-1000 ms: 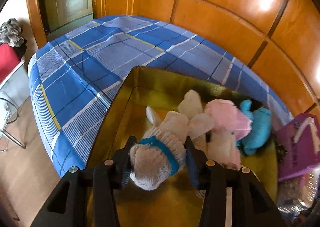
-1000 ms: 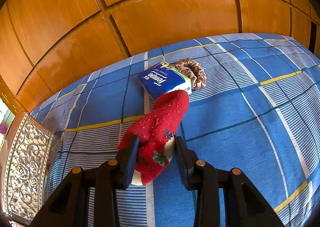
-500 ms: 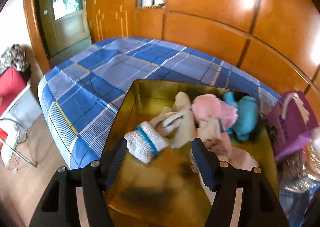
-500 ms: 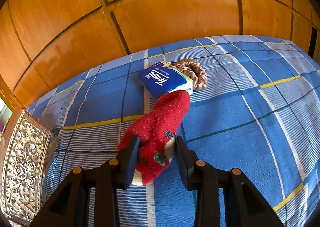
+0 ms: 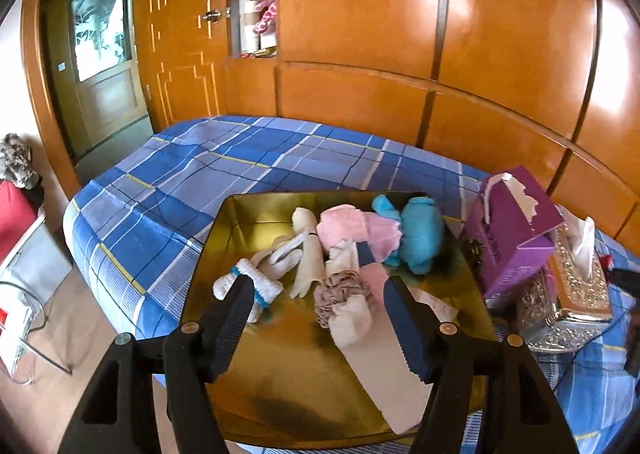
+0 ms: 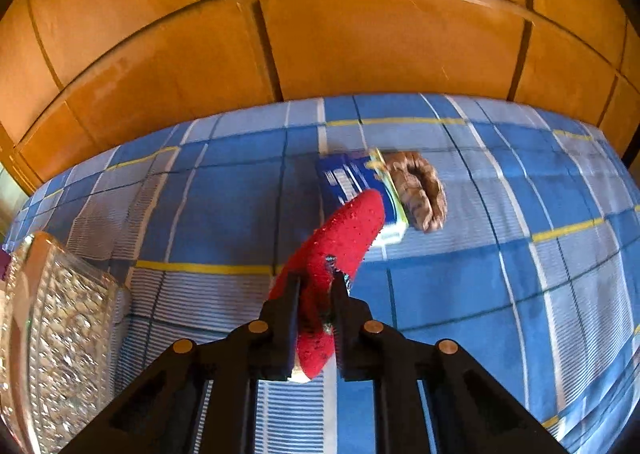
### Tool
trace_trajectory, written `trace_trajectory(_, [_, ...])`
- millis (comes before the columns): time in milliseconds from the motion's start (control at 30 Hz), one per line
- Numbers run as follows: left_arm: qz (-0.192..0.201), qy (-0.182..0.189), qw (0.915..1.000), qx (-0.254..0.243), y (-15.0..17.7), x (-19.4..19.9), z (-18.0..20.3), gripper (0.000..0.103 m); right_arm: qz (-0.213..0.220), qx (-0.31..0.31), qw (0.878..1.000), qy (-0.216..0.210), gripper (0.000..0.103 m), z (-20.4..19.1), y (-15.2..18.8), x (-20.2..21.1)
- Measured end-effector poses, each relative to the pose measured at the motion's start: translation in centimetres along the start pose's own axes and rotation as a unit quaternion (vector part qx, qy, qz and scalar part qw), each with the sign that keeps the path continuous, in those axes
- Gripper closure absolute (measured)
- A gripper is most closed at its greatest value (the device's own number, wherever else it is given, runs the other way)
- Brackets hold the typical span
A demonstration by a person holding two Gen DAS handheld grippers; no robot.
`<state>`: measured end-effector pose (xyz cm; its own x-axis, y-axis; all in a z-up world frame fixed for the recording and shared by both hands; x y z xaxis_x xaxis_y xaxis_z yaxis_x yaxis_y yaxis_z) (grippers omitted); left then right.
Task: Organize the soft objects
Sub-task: 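Release the white glove onto the gold tray with the left tool, then carry the red sock over the gold tray and release it with the right tool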
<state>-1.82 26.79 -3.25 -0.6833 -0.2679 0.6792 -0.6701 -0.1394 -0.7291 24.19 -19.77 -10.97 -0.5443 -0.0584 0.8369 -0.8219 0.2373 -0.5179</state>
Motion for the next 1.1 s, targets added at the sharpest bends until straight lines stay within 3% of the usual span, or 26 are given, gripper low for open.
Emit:
trace_trajectory(367, [-0.001,0.014,0.9999,-0.006,0.7,0.4,0.7,0.035,0.032,0.05,0.998,-0.006,0.09,-4.6,-4.1,3.4])
trace_trajectory(600, [-0.004,0.018,0.9998,-0.008,1.2,0.4,0.8,0.035,0.055,0.131,0.989,-0.049,0.09,-12.5,-6.0,7.0])
trace_trajectory(833, [-0.003,0.017,0.9998,-0.004,1.5,0.5,0.4,0.035,0.052,0.229,0.963,-0.135,0.09,-21.3,-2.9,11.3])
trace_trajectory(1100, [-0.002,0.013,0.9999,0.005,1.5,0.5,-0.2,0.035,0.006,0.332,0.913,-0.238,0.09,-28.2,4.6,14.9])
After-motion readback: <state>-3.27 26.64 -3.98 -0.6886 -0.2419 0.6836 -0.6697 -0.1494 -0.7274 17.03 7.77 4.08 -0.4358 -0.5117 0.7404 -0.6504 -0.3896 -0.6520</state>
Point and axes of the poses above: each gripper's, at about its wrist camera, not at the fingertips, and x roughly against the way its jaws point, z to its right, y to its underside, the point moved 1 cm from there along -x, roughly the way its jaws point, and after that the axes turned 10 degrees about -x, right-handed, at the moved point
